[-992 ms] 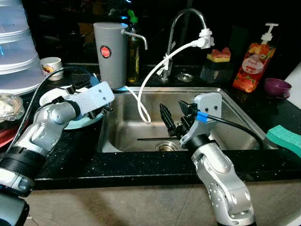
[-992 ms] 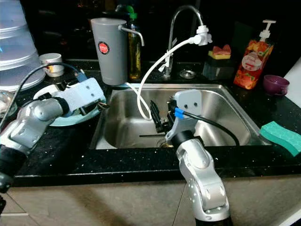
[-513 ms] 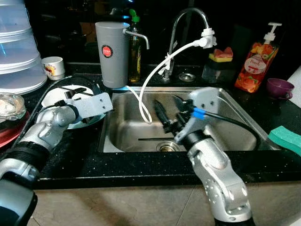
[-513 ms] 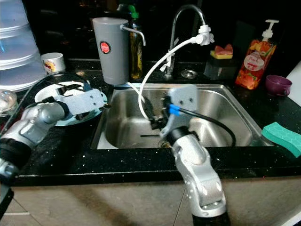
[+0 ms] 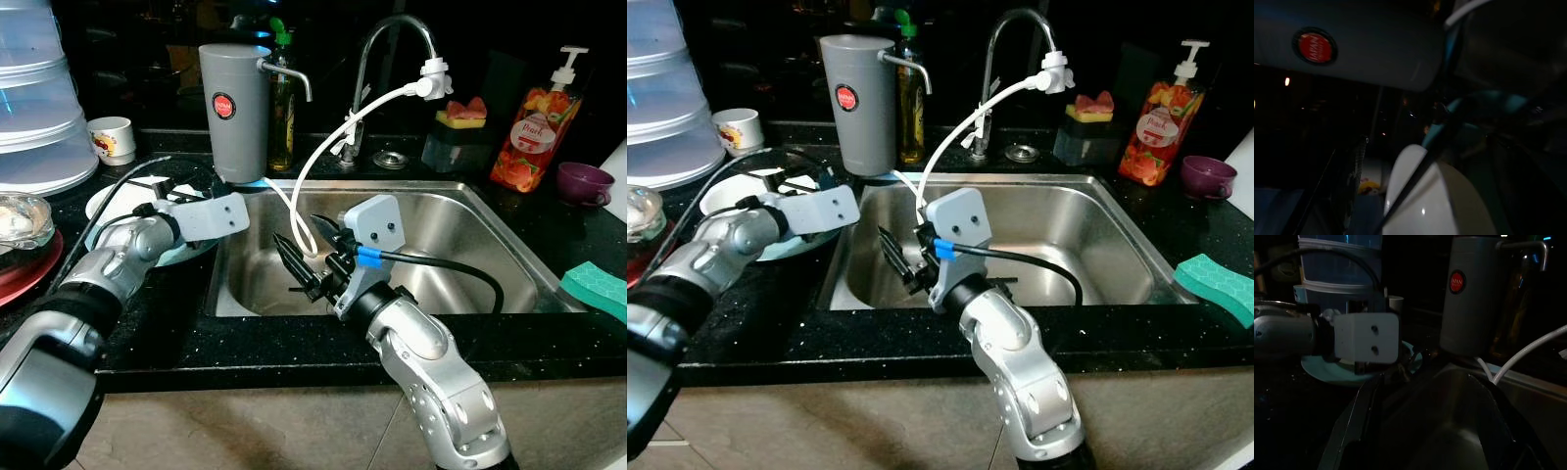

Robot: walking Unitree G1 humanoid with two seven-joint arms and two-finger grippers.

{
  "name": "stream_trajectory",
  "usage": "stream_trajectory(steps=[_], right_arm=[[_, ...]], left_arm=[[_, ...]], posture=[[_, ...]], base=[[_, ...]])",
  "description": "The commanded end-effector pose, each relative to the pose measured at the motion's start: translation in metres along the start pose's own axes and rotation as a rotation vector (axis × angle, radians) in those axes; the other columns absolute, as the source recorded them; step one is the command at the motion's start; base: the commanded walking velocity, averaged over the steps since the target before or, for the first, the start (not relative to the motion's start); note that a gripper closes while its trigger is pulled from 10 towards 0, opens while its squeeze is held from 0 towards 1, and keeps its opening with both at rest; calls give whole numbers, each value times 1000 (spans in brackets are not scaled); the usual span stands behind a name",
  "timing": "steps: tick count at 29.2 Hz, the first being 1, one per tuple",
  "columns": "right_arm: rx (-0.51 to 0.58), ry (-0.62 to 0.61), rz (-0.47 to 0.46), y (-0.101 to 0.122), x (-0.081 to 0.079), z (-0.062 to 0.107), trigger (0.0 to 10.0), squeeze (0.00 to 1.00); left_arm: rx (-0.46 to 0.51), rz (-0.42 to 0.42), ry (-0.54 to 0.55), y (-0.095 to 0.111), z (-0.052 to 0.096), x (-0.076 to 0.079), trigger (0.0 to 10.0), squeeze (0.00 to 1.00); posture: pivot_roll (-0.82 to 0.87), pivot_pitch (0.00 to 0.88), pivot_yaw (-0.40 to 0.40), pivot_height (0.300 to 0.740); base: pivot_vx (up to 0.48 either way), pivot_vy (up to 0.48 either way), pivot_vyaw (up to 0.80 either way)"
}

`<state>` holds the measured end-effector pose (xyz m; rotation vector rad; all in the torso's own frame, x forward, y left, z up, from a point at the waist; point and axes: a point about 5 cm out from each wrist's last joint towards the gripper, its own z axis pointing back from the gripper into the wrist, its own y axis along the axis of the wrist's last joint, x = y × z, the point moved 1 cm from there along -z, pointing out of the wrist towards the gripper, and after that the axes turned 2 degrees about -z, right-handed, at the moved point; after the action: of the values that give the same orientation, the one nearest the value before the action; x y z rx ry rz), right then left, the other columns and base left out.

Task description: Kitchen organization

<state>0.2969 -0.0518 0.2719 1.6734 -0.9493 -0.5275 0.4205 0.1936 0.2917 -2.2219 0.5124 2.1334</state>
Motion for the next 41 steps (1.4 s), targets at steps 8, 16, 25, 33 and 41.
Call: stream_trajectory(steps=[8,16,25,33,41], right_arm=[[-10,2,-28,-3,-1,2,10000,0],[0,-1,-36,-1,-1,3,10000,0],[8,-4,-45,-1,-1,2,10000,0],[13,-6,-49,0,-1,2,10000,0],[20,-18,-45,2,0,1,10000,0]], left_arm=[[-25,-42,1,-5,-2,8,0,0],[-34,-71,3,-10,-1,11,0,0],[14,-94,32,-6,-1,11,0,0],[88,-97,111,6,-2,-3,2863,0],[272,-78,288,40,-2,-31,10000,0]], posture=[[-15,114,-43,740],[-13,117,-45,740],[-13,117,-45,740],[-10,117,-47,740],[-8,114,-49,740]], base=[[0,0,0],[0,0,0],[0,0,0],[0,0,0],[0,0,0]])
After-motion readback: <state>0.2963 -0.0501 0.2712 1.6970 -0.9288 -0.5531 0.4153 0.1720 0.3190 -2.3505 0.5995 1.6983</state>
